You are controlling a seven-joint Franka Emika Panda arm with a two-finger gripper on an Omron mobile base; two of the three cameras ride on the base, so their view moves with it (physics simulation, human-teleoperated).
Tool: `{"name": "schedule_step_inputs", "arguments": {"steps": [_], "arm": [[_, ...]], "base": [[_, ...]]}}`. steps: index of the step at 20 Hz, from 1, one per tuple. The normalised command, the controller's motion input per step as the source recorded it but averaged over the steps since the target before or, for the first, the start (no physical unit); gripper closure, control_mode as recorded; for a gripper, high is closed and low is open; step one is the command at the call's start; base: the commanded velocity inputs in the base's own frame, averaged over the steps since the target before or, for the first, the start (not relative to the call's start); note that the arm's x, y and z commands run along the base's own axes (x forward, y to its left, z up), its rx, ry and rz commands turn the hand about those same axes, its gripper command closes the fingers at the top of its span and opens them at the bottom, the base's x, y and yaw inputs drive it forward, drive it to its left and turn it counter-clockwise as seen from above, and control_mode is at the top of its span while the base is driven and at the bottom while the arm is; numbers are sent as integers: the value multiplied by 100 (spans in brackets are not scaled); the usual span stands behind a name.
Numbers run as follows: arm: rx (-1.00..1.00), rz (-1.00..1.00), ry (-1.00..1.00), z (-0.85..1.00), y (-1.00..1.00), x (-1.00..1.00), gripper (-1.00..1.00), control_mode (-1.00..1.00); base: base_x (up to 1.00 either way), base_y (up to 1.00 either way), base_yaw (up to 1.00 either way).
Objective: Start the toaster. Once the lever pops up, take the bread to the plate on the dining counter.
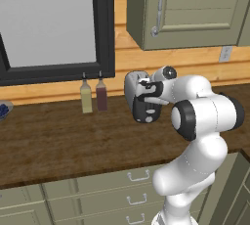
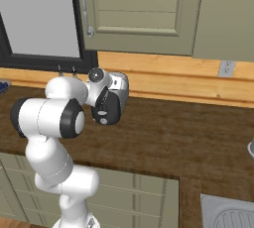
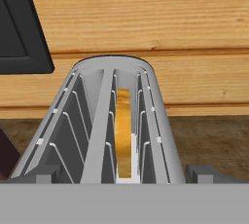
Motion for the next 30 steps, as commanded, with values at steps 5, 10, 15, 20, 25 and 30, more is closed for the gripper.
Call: {"name": "schedule_step_inputs", "arguments": {"steps": [5,10,15,20,25,30], "arm": [[0,0,0,0,0,0,-100,-100],[0,0,0,0,0,0,-100,-100],[0,0,0,0,0,0,-100,-100],[0,0,0,0,0,0,-100,-100],[0,0,0,0,0,0,-100,-100],[0,0,0,0,0,0,-100,-100]], "base": [[0,0,0],[0,0,0],[0,0,0],[0,0,0],[0,0,0],[0,0,0]]}}
